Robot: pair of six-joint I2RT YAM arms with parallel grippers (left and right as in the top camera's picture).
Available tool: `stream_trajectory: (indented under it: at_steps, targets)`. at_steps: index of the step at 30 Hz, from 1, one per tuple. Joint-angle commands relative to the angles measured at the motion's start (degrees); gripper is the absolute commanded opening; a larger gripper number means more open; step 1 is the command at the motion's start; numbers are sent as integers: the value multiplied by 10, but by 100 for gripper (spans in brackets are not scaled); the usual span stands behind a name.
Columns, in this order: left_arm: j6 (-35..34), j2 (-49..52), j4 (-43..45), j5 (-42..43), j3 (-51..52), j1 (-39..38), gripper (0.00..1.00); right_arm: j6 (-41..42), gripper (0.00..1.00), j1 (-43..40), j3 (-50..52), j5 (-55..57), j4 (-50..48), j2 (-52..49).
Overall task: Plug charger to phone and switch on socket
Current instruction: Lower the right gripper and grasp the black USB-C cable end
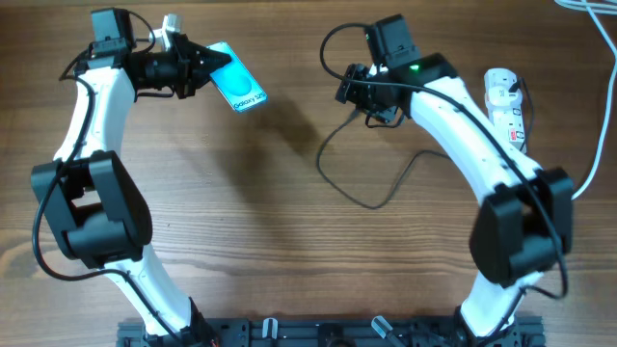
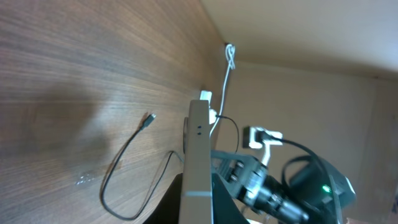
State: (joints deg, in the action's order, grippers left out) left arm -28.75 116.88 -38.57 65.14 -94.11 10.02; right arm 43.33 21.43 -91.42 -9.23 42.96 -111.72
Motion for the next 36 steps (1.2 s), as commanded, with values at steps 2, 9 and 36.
stream_trajectory:
  at_steps: [2, 9, 36]
  targets:
    - [16, -7, -12, -6, -4, -4, 4, 36, 62, -1, -11, 3, -9, -60]
    - [16, -7, -22, -21, -4, -4, 4, 35, 52, -1, -11, 23, -25, -111]
    - [16, -7, -31, -48, -4, -19, 4, 42, 35, -1, -11, 63, -78, -168]
